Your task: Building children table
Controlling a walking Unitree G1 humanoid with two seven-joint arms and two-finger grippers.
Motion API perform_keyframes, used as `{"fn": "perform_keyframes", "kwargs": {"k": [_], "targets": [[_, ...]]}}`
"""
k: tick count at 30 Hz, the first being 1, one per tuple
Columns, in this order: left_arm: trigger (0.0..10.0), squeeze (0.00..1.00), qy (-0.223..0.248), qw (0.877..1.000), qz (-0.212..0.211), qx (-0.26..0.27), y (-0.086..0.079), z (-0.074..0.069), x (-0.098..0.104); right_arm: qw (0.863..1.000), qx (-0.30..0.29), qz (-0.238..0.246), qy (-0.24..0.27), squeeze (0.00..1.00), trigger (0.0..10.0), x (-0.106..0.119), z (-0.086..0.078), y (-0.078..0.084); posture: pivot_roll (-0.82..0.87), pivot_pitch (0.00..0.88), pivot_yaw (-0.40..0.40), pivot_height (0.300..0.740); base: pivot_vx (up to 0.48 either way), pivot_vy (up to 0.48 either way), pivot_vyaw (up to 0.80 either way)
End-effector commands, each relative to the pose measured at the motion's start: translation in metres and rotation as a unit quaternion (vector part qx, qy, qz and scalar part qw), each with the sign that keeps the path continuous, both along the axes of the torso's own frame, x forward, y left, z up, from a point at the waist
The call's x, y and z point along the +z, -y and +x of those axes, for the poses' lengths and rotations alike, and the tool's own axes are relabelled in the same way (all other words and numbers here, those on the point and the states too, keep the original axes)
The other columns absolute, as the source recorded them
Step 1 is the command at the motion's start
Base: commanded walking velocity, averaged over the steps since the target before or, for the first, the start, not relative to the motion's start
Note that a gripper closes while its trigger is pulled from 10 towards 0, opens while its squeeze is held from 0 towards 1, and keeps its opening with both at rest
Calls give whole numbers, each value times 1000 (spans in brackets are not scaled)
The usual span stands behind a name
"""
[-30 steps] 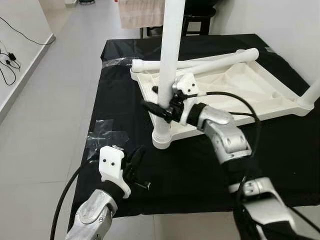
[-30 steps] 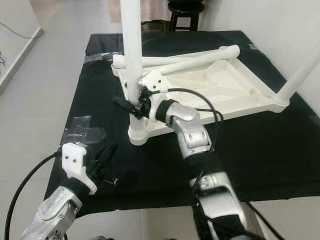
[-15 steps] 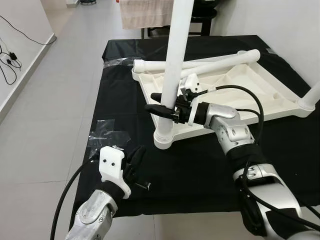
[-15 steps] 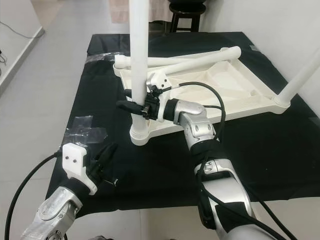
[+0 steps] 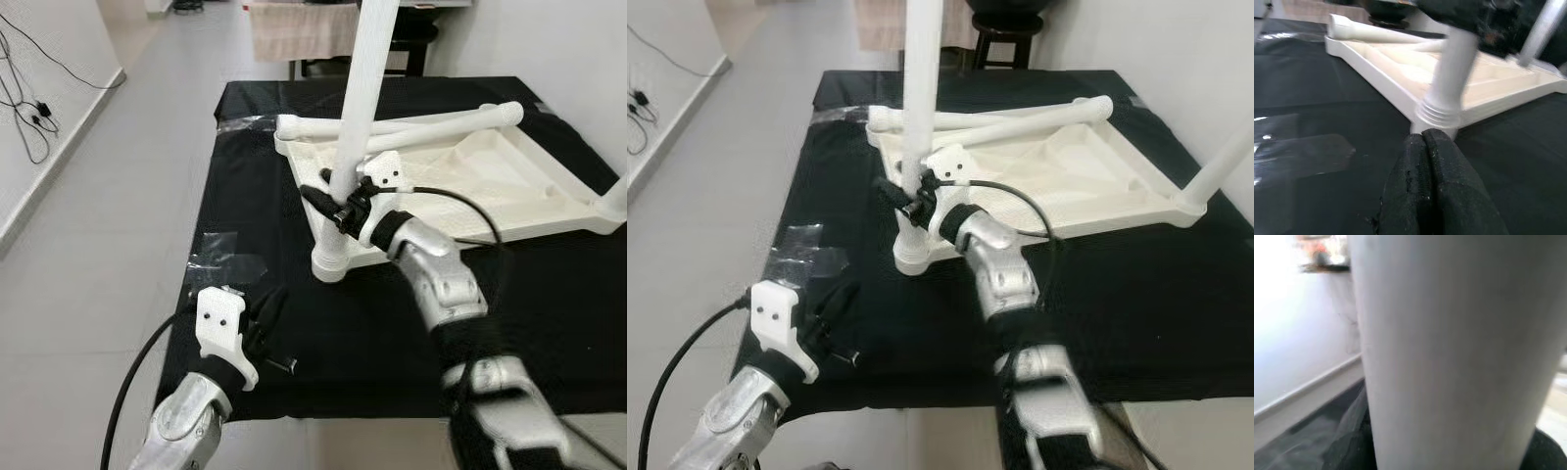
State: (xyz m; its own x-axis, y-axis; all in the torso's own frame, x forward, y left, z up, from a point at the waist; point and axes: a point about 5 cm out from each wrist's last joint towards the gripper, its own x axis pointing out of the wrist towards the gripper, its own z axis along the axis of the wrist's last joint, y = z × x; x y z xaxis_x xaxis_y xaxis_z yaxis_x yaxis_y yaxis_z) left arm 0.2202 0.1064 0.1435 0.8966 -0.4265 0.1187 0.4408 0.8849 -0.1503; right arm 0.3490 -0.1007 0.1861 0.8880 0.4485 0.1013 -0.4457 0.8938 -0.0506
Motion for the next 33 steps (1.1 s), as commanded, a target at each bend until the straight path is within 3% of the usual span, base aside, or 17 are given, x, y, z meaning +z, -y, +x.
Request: {"fn": "perform_keyframes", "kwargs": {"k": [1, 9, 10, 11, 14, 15, 17, 18, 19, 20, 23, 24, 27, 32, 33], "targets": [[10000, 0, -8, 1000, 5, 4, -3, -1, -2, 997, -30, -35, -69, 0, 0, -39, -14, 2, 74, 129, -5, 740, 0, 0, 0], [10000, 0, -7, 1000, 4, 0, -2, 0, -2, 997, -26, -60, -51, 0, 0, -31, 1, 0, 85, 132, -18, 740, 0, 0, 0], [10000, 0, -7, 1000, 4, 3, -2, 0, -1, 996, -38, -63, -50, 0, 10000, -28, 4, 2, 90, 132, -19, 740, 0, 0, 0], [10000, 0, -6, 1000, 3, 5, -2, 0, -1, 998, -28, -42, -36, 1000, 10000, -17, 8, 2, 90, 132, -21, 740, 0, 0, 0], [10000, 0, -6, 1000, 3, 6, -2, 0, -1, 999, -14, -31, -27, 1000, 10000, -10, 9, 1, 90, 132, -21, 740, 0, 0, 0], [10000, 0, -7, 1000, 2, 4, -1, 1, -2, 999, 34, -19, -8, 349, 10000, 4, 8, -3, 86, 128, -20, 740, 0, 0, 0], [10000, 0, -7, 1000, 2, 3, -1, 1, -2, 998, 60, -18, 2, 349, 10000, 11, 9, -3, 86, 128, -20, 740, 0, 0, 0], [10000, 0, -8, 1000, 2, 3, -1, 1, -2, 996, 86, -15, 6, 0, 10000, 16, 10, -4, 86, 127, -19, 740, 0, 0, 0], [10000, 0, -8, 1000, 2, 2, -1, 1, -2, 992, 124, -23, 17, 0, 10000, 23, 11, -4, 87, 125, -20, 740, 0, 0, 0], [10000, 0, -8, 1000, 2, 2, -1, 1, -2, 992, 124, -23, 17, 0, 10000, 23, 11, -4, 87, 125, -20, 740, 0, 0, 0], [10000, 0, -9, 1000, 2, 2, -1, 1, -3, 966, 249, -56, 35, 0, 10000, 37, 10, -6, 92, 120, -20, 740, 0, 0, 0], [10000, 0, -9, 1000, 2, 2, -1, 1, -3, 966, 249, -56, 35, 0, 10000, 37, 10, -6, 92, 120, -20, 740, 0, 0, 0], [10000, 0, -9, 1000, 3, 2, -1, 1, -3, 941, 325, -85, 32, 0, 10000, 39, 9, -7, 97, 118, -20, 740, 0, 0, 0], [10000, 0, -10, 1000, 5, 2, -1, 0, -4, 929, 362, -75, 16, 0, 10000, 42, 13, -6, 102, 117, -20, 740, 0, 0, 0], [10000, 0, -11, 1000, 5, 2, -1, 0, -4, 932, 355, -72, 14, 0, 4078, 43, 17, -6, 103, 116, -20, 740, 0, 0, 0]]}}
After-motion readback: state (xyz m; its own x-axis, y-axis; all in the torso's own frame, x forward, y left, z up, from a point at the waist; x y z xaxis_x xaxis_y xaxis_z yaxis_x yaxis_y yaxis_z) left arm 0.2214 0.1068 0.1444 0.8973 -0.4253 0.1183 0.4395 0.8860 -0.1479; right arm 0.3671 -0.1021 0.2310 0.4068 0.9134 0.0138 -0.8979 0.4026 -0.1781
